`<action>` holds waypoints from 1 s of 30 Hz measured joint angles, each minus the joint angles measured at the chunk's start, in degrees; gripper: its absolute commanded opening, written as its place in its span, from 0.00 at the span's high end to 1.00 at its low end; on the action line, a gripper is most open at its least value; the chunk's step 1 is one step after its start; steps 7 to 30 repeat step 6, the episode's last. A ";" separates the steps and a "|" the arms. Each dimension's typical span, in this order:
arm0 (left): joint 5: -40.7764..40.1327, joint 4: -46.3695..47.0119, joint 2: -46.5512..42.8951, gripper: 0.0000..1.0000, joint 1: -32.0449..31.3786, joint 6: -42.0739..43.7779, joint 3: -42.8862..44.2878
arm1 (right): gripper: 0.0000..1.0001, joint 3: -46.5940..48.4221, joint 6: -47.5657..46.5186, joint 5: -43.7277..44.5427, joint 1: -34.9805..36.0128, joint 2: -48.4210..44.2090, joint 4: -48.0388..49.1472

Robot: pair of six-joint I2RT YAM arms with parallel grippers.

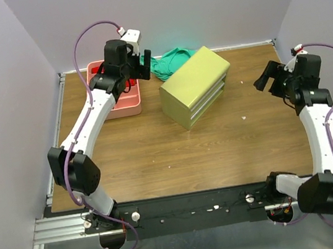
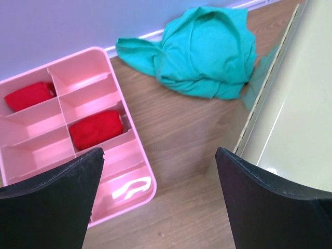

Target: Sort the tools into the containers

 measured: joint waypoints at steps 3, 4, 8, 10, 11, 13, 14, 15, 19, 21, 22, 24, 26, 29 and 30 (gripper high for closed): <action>-1.03 -0.17 -2.58 0.01 0.24 0.81 -3.67 | 0.00 -1.14 -1.88 2.03 0.00 -3.10 -0.15; -1.27 -0.11 -3.34 0.01 0.26 1.07 -4.66 | 0.00 -1.36 -2.43 2.60 0.00 -3.67 -0.20; -1.51 -0.33 -4.83 0.01 0.35 1.38 -6.16 | 0.00 -1.86 -3.61 3.52 0.00 -4.31 -0.28; -1.51 -0.33 -4.83 0.01 0.35 1.38 -6.16 | 0.00 -1.86 -3.61 3.52 0.00 -4.31 -0.28; -1.51 -0.33 -4.83 0.01 0.35 1.38 -6.16 | 0.00 -1.86 -3.61 3.52 0.00 -4.31 -0.28; -1.51 -0.33 -4.83 0.01 0.35 1.38 -6.16 | 0.00 -1.86 -3.61 3.52 0.00 -4.31 -0.28; -1.51 -0.33 -4.83 0.01 0.35 1.38 -6.16 | 0.00 -1.86 -3.61 3.52 0.00 -4.31 -0.28; -1.51 -0.33 -4.83 0.01 0.35 1.38 -6.16 | 0.00 -1.86 -3.61 3.52 0.00 -4.31 -0.28; -1.51 -0.33 -4.83 0.01 0.35 1.38 -6.16 | 0.00 -1.86 -3.61 3.52 0.00 -4.31 -0.28; -1.51 -0.33 -4.83 0.01 0.35 1.38 -6.16 | 0.00 -1.86 -3.61 3.52 0.00 -4.31 -0.28; -1.51 -0.33 -4.83 0.01 0.35 1.38 -6.16 | 0.00 -1.86 -3.61 3.52 0.00 -4.31 -0.28; -1.51 -0.33 -4.83 0.01 0.35 1.38 -6.16 | 0.00 -1.86 -3.61 3.52 0.00 -4.31 -0.28; -1.51 -0.33 -4.83 0.01 0.35 1.38 -6.16 | 0.00 -1.86 -3.61 3.52 0.00 -4.31 -0.28; -1.51 -0.33 -4.83 0.01 0.35 1.38 -6.16 | 0.00 -1.86 -3.61 3.52 0.00 -4.31 -0.28; -1.51 -0.33 -4.83 0.01 0.35 1.38 -6.16 | 0.00 -1.86 -3.61 3.52 0.00 -4.31 -0.28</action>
